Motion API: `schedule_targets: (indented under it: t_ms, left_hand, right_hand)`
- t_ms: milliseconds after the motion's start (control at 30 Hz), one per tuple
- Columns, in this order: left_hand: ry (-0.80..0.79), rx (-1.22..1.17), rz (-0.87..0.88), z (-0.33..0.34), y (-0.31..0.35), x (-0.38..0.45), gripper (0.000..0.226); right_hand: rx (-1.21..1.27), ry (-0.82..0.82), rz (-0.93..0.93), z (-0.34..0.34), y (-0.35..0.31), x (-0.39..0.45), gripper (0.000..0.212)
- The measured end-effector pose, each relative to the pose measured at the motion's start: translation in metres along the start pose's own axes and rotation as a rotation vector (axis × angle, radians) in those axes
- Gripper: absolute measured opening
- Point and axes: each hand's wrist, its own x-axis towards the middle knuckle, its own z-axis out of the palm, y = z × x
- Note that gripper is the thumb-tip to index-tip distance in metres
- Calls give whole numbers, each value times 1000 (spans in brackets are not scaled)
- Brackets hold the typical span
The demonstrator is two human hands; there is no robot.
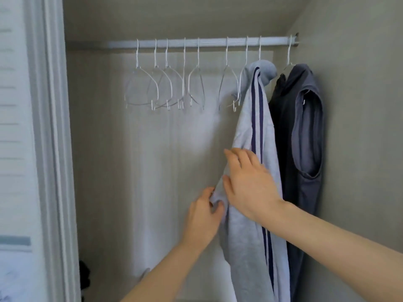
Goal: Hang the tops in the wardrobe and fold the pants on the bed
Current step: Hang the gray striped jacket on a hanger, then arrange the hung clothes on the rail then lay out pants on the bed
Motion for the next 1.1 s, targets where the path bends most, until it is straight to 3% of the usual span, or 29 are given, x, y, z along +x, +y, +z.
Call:
schedule_targets:
  t_ms: [333, 467, 833, 1100]
  left_hand:
    - [287, 486, -204, -62, -5, -164, 28]
    - [417, 643, -420, -79, 10, -273, 27]
    - [917, 687, -1000, -82, 115, -536, 26]
    - [1180, 703, -1187, -61, 202, -709, 24]
  right_hand:
    - [581, -69, -223, 25, -62, -106, 53]
    - [791, -119, -378, 18, -81, -171, 50]
    - [1236, -404, -764, -45, -152, -347, 44]
    - [1322, -701, -1088, -118, -218, -500, 43]
